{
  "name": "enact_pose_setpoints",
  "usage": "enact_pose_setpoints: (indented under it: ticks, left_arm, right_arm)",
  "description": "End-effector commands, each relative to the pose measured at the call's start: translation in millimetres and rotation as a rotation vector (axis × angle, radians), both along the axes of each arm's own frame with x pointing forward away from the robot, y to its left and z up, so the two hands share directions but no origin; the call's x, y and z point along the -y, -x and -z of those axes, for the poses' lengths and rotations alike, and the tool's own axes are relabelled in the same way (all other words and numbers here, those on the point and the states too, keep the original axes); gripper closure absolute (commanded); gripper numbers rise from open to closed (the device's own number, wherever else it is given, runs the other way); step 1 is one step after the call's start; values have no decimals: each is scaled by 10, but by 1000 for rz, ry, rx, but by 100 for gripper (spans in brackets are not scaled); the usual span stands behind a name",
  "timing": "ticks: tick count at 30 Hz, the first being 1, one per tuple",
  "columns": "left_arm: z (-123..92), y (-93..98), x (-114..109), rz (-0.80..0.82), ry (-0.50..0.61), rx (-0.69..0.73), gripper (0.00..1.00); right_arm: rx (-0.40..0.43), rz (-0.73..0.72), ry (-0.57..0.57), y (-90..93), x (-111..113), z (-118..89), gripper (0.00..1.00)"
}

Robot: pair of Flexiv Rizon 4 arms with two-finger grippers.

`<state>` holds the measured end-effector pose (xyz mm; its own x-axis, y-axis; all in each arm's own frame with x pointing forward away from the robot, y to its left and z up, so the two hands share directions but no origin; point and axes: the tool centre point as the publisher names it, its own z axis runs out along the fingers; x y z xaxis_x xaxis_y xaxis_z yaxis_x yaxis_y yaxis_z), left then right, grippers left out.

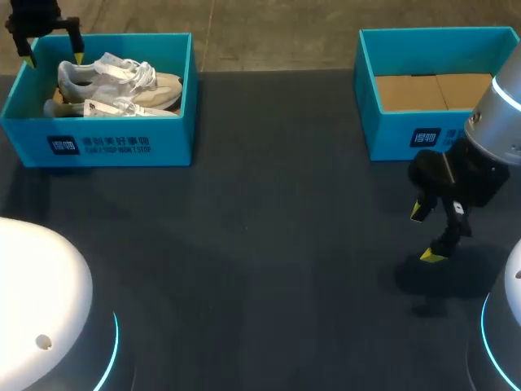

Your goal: Take the shoe out of the shoebox, open the shoe tongue, remove and reinsert the insole, then place the shoe into the shoebox

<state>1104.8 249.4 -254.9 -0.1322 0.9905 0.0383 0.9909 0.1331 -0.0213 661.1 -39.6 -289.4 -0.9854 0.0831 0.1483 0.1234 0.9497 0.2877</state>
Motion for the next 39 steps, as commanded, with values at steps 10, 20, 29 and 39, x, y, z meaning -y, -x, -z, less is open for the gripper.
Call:
enact_pose_setpoints:
  ticks: [10, 20, 29, 39]
  left_arm:
    - [68, 327, 2, -16, -12, 62, 0]
    - [107, 480, -104, 24, -4, 28, 0]
    - [107, 480, -104, 24, -4, 28, 0]
    - [163, 511, -194, 31, 17, -13, 0]
  right_arm:
    - [0, 0, 2, 1, -3, 8, 0]
    - [0, 0, 2, 1, -3, 8, 0]
    - [0, 0, 2, 1, -3, 8, 0]
    - [0, 0, 2, 1, -3, 8, 0]
